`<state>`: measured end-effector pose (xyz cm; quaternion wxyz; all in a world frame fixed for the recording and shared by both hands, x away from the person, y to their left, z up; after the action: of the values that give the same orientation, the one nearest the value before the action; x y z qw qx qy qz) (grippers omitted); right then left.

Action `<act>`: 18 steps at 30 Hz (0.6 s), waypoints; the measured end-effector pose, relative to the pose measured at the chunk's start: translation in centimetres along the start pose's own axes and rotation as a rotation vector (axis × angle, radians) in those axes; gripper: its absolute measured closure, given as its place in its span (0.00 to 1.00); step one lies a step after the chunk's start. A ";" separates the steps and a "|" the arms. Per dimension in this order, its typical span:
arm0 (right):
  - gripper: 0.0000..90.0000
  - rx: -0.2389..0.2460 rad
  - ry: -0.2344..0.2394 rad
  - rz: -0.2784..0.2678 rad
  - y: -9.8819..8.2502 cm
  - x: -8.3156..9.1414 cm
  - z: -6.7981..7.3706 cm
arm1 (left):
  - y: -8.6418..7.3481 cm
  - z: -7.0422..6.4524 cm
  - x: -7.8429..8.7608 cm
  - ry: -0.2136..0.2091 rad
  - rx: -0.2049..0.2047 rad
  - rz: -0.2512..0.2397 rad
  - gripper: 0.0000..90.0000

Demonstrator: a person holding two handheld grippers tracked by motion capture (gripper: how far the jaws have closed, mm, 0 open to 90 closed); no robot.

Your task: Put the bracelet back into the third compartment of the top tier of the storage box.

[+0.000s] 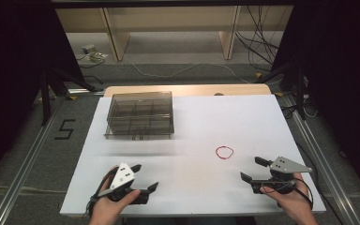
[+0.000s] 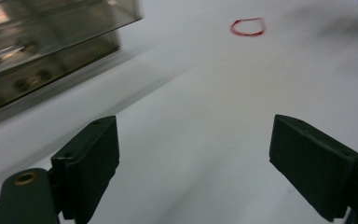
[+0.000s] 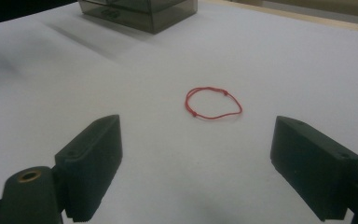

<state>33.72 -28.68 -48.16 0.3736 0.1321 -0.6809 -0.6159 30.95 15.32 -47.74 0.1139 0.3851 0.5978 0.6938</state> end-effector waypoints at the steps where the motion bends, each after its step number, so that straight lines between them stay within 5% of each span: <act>1: 0.19 0.002 -0.002 -0.002 0.0 -0.1 -0.1 | -0.3 0.4 0.2 0.013 0.000 0.012 0.17; 7: 0.21 0.005 -0.008 0.017 0.1 -0.4 0.1 | -1.0 1.4 0.5 0.030 0.007 0.031 0.18; 18: 0.53 0.090 0.019 0.079 1.2 -4.2 0.0 | -1.6 1.8 -0.2 0.028 0.018 0.064 0.18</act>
<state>36.99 -25.72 -48.46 0.3978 0.1276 -0.7091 -0.5680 31.79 16.96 -49.32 0.0799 0.3951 0.5928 0.6972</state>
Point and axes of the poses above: each handheld gripper's, and its own axes: x roughly backward along the jaws, y roughly out of its top, z roughly to its left, the point moved 3 cm from there along -x, roughly forward along the jaws, and after that the axes turned 7 degrees about -z, right-handed, at the moved point
